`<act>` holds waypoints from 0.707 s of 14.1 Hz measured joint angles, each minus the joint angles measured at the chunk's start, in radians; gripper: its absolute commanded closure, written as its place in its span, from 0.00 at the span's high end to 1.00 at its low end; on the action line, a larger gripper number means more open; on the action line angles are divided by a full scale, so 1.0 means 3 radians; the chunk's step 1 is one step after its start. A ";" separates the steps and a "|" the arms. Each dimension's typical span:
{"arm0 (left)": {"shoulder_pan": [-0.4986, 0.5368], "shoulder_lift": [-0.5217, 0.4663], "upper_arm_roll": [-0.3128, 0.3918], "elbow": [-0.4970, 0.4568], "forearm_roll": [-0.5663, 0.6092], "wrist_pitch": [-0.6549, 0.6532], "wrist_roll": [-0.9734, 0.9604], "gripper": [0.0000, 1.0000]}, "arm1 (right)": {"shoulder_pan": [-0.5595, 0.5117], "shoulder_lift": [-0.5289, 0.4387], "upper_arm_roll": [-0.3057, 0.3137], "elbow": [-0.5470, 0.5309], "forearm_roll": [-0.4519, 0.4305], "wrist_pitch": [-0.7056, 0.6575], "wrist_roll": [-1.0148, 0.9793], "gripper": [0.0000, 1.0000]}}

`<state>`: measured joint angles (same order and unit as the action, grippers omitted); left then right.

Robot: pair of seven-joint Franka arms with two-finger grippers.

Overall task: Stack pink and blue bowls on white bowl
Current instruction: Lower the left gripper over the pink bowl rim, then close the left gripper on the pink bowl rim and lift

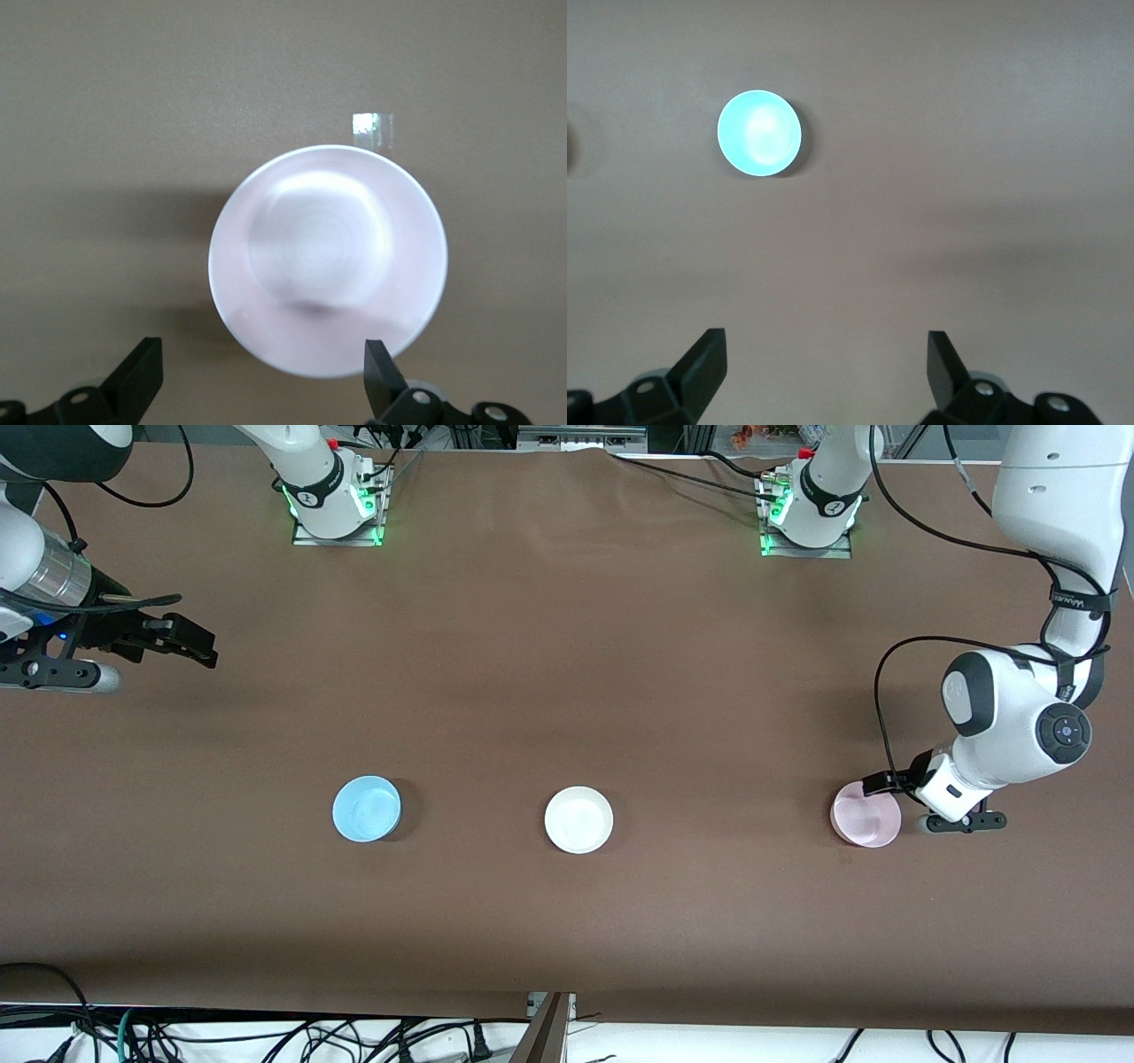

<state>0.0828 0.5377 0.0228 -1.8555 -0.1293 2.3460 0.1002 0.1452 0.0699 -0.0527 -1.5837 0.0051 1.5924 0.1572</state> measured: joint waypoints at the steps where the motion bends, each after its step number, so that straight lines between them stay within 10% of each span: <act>1: 0.0021 0.0046 0.0007 0.0002 -0.0041 0.0062 0.0057 0.99 | 0.0000 0.0000 0.0000 0.0000 0.0000 0.0000 0.0000 1.00; 7: 0.0065 0.0207 0.0007 0.0011 -0.0097 0.0290 0.0141 0.45 | 0.0000 0.0000 0.0000 0.0000 0.0001 0.0020 0.0000 1.00; 10: 0.0067 0.0207 0.0009 0.0018 -0.0218 0.0291 0.0155 0.34 | 0.0000 0.0000 0.0000 0.0000 0.0003 0.0035 0.0000 1.00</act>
<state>0.1029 0.5999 0.0254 -1.8501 -0.1947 2.4332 0.1467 0.1451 0.0699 -0.0527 -1.5836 0.0059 1.6030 0.1572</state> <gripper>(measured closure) 0.564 0.000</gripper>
